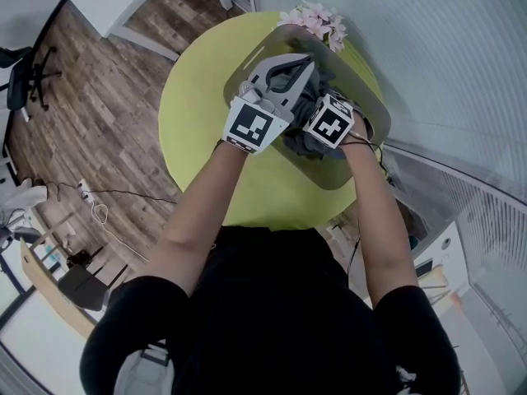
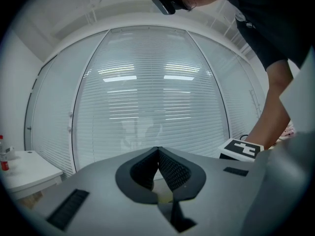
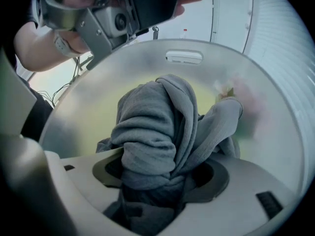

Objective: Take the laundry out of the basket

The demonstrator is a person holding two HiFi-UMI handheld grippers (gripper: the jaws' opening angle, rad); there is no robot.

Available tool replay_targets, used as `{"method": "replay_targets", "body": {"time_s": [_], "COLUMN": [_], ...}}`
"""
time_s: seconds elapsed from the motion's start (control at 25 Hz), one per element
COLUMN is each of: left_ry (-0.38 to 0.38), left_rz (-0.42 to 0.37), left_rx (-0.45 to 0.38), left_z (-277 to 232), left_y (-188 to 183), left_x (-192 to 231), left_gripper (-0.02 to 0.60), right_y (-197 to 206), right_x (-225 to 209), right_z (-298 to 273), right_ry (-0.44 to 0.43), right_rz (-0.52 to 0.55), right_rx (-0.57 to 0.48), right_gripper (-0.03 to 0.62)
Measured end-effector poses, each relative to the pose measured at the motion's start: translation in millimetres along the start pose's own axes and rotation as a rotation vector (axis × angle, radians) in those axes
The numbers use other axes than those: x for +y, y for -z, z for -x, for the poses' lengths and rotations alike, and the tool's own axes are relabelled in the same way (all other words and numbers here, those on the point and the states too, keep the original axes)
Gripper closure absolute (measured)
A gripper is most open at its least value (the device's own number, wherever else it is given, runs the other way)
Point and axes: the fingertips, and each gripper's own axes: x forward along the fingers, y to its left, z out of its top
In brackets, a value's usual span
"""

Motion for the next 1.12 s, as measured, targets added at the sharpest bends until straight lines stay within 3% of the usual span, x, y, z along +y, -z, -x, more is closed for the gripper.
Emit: {"method": "replay_targets", "body": {"time_s": [0.52,1.12], "left_ry": [-0.060,-0.231], "left_rz": [-0.071,-0.121], "left_rx": [-0.020,-0.033], "left_z": [36.5,109.4], "left_y": [-57.1,-106.5], "left_x": [-25.6,-57.8], "left_gripper": [0.575,0.575], "right_y": [-18.4,-39.3], "right_x": [25.5,67.1], "right_z": [90.8,165.1], "right_ry": [0.067,0.114], "right_rz": [0.038,0.177], "right_rx": [-0.055,-0.096], "right_gripper": [0.252,0.251]}}
